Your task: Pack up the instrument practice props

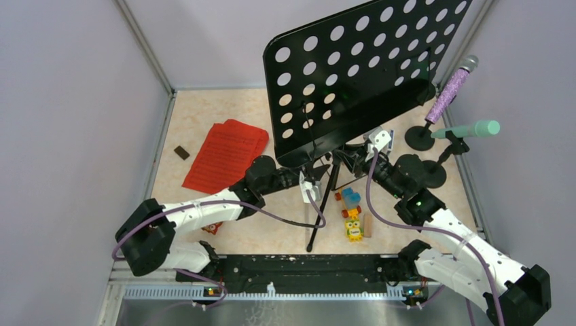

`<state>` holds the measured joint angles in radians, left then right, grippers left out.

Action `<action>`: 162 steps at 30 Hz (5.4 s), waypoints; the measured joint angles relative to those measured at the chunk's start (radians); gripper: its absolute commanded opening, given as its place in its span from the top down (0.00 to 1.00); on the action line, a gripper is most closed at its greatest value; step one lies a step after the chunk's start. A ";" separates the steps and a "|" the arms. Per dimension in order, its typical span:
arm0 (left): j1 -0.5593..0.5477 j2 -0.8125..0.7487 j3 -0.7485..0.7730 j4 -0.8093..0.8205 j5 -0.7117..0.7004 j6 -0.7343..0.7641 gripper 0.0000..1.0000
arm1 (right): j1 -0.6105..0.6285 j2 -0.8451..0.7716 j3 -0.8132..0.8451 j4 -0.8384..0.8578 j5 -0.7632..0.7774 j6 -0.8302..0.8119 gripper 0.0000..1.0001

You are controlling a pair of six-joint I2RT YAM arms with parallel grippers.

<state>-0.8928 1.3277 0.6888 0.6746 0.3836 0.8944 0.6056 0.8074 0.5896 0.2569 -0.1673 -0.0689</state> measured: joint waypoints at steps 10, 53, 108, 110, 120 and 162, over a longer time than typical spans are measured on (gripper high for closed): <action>0.004 0.007 0.042 -0.036 0.010 0.037 0.72 | 0.000 -0.001 0.000 -0.001 0.000 0.000 1.00; 0.156 0.214 0.110 0.139 0.029 -2.057 1.00 | -0.019 -0.013 0.000 -0.013 0.061 -0.016 1.00; 0.097 -0.100 -0.082 0.052 0.151 -0.200 0.05 | -0.010 -0.013 0.000 -0.014 0.001 -0.014 1.00; 0.097 -0.071 -0.063 0.035 0.155 -0.156 0.07 | -0.010 -0.013 0.000 -0.014 0.001 -0.014 1.00; 0.097 0.024 0.025 -0.003 0.180 -0.083 0.31 | -0.010 -0.013 0.000 -0.014 0.001 -0.014 1.00; 0.087 0.089 0.138 -0.063 0.053 -0.745 1.00 | -0.010 -0.019 -0.008 -0.003 0.009 -0.014 1.00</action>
<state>-0.8059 1.4166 0.8265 0.6113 0.4366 0.1490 0.5961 0.7883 0.5812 0.2535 -0.1585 -0.0826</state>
